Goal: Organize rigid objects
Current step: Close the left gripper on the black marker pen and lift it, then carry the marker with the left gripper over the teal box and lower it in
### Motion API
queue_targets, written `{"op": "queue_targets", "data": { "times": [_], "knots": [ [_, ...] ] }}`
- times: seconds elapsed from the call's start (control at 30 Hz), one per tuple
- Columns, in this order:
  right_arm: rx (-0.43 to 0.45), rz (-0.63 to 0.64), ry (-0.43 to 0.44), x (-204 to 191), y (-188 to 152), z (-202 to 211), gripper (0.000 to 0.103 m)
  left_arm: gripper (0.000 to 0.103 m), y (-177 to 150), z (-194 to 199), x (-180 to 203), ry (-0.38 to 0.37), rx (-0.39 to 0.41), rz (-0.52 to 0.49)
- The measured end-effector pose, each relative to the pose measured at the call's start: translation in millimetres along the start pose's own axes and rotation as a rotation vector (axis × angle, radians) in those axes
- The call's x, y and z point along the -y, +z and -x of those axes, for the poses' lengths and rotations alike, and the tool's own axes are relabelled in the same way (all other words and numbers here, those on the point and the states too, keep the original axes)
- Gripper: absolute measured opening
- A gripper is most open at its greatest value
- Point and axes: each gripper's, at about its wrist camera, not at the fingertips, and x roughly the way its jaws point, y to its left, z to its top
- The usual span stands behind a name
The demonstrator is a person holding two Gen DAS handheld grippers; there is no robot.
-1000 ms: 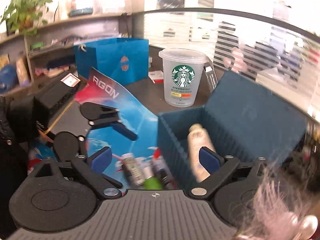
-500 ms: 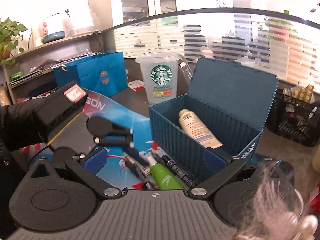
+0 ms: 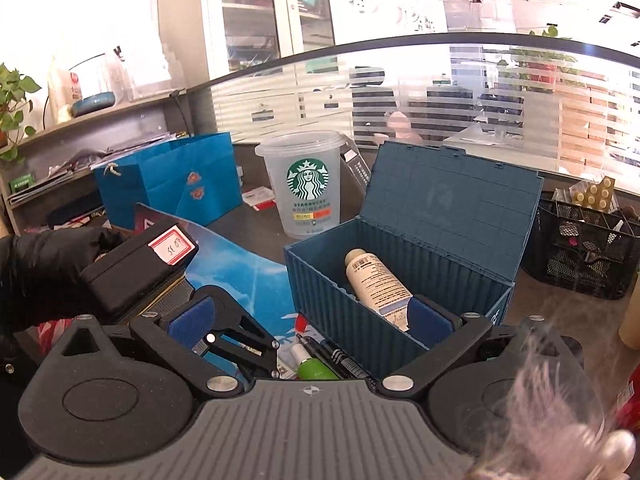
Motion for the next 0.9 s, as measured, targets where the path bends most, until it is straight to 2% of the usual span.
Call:
{"op": "queue_targets", "data": {
  "times": [0.07,0.17,0.47,0.63,0.9],
  "knots": [
    [0.002,-0.002,0.002,-0.2,-0.6,-0.6,0.103,0.018,1.1,-0.3,2.4,-0.007,-0.002,-0.012],
    [-0.001,-0.001,0.003,-0.7,-1.3,-2.5,0.103,0.011,2.2,-0.5,8.5,-0.002,-0.010,-0.039],
    [0.013,-0.001,-0.002,2.6,-2.0,-3.4,0.103,0.010,-0.3,2.9,10.2,-0.011,0.000,-0.018],
    [0.029,0.007,-0.007,1.7,-1.7,1.8,0.103,0.010,3.8,24.1,12.0,-0.017,0.028,-0.075],
    [0.085,0.029,-0.018,1.8,7.8,18.4,0.103,0.010,28.0,68.4,-27.1,0.072,0.044,-0.116]
  ]
}}
